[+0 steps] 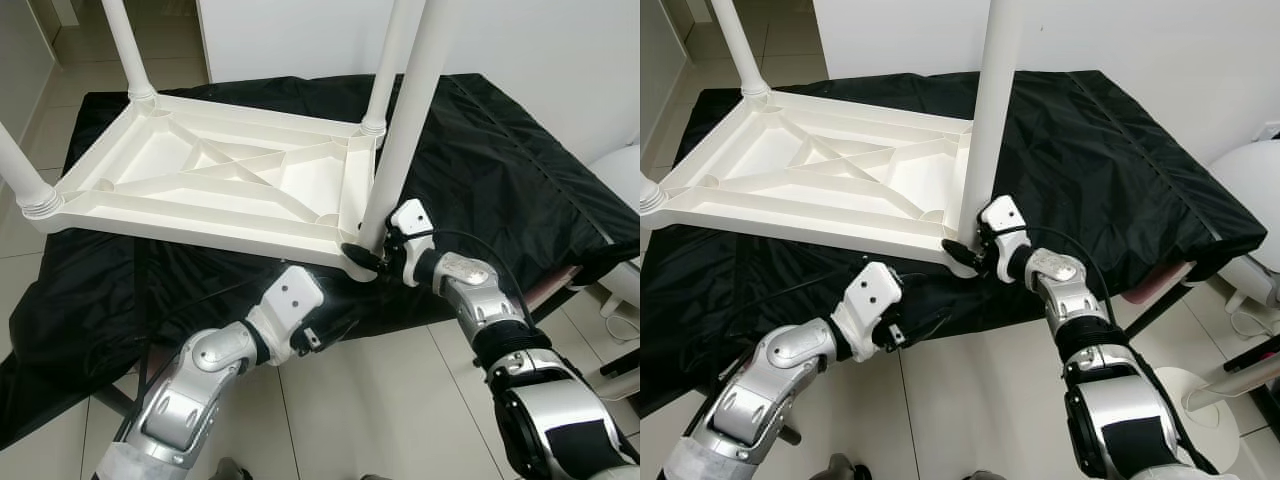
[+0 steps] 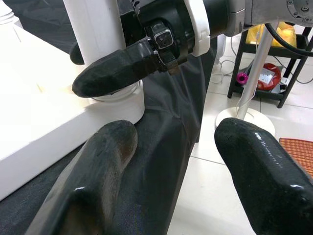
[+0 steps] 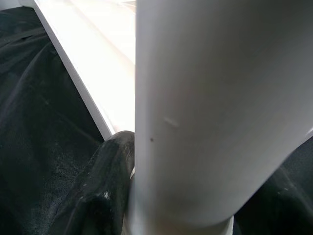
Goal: Building children table
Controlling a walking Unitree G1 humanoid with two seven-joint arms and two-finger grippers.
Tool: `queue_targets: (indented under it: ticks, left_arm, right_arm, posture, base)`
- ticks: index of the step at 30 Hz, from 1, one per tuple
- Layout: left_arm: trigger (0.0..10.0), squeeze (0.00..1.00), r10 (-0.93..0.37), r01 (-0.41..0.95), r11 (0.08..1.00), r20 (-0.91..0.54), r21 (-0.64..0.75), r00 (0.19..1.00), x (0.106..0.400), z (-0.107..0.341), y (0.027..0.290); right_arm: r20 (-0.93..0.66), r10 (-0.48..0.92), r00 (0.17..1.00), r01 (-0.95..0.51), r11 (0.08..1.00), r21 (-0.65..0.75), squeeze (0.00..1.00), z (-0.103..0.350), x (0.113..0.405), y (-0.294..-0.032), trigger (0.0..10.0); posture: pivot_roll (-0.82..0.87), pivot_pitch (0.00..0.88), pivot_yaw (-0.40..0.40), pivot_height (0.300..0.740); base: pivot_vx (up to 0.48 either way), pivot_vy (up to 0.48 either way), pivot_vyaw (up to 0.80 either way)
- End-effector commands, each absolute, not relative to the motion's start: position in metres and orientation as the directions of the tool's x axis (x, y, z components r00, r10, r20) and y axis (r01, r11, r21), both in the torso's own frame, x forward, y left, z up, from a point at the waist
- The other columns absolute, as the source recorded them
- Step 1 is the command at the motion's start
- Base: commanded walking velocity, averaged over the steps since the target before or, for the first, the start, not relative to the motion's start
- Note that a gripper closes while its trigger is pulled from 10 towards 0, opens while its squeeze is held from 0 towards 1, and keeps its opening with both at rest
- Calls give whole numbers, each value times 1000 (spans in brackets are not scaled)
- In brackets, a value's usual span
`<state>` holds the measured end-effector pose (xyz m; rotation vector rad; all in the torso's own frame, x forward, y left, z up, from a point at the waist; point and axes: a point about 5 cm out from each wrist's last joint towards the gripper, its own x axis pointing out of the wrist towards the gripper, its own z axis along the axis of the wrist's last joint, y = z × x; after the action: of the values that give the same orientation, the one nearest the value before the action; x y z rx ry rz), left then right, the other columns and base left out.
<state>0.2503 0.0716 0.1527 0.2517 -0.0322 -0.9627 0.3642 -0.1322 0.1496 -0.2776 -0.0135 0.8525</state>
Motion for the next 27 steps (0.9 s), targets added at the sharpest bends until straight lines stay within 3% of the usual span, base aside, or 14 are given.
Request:
queue_targets:
  ticks: [1, 6, 11, 15, 17, 18, 20, 27]
  left_arm:
    - [10000, 0, -785, 776, 585, -76, 238, 615, 251, 152, 73]
    - [10000, 0, -788, 779, 580, -77, 236, 610, 250, 151, 72]
    - [10000, 0, -793, 786, 573, -84, 233, 604, 248, 149, 72]
    - [10000, 0, -794, 787, 571, -85, 233, 602, 248, 149, 71]
    - [10000, 0, -796, 790, 568, -88, 232, 599, 247, 148, 71]
    - [10000, 0, -796, 790, 568, -88, 232, 599, 247, 148, 71]
    - [10000, 0, -798, 792, 566, -90, 231, 596, 246, 148, 71]
    - [10000, 0, -800, 794, 562, -91, 230, 593, 245, 148, 71]
  right_arm:
    - [-78, 731, 678, -728, 652, -214, 0, 145, 360, -132, 10000]
    - [-67, 686, 725, -684, 704, -190, 0, 145, 361, -132, 10000]
    - [-57, 484, 873, -488, 865, -121, 0, 141, 361, -128, 10000]
    - [-70, 414, 908, -419, 904, -83, 0, 136, 359, -126, 10000]
    - [-77, 291, 954, -296, 953, -66, 0, 128, 352, -121, 10000]
    - [-77, 291, 954, -296, 953, -66, 0, 128, 352, -121, 10000]
    - [-84, 158, 984, -162, 986, -41, 0, 121, 342, -114, 10000]
    - [-42, 99, 994, -99, 995, -4, 0, 121, 329, -95, 10000]
  posture:
    - [-46, 77, -51, 740]
    - [-48, 76, -53, 740]
    - [-51, 73, -52, 740]
    - [-50, 72, -54, 740]
    - [-50, 70, -54, 740]
    - [-50, 70, -54, 740]
    - [-49, 69, -54, 740]
    - [-42, 67, -54, 740]
  base:
    - [0, 0, 0]
    - [0, 0, 0]
    - [0, 0, 0]
    - [0, 0, 0]
    - [0, 0, 0]
    - [0, 0, 0]
    - [0, 0, 0]
    - [0, 0, 0]
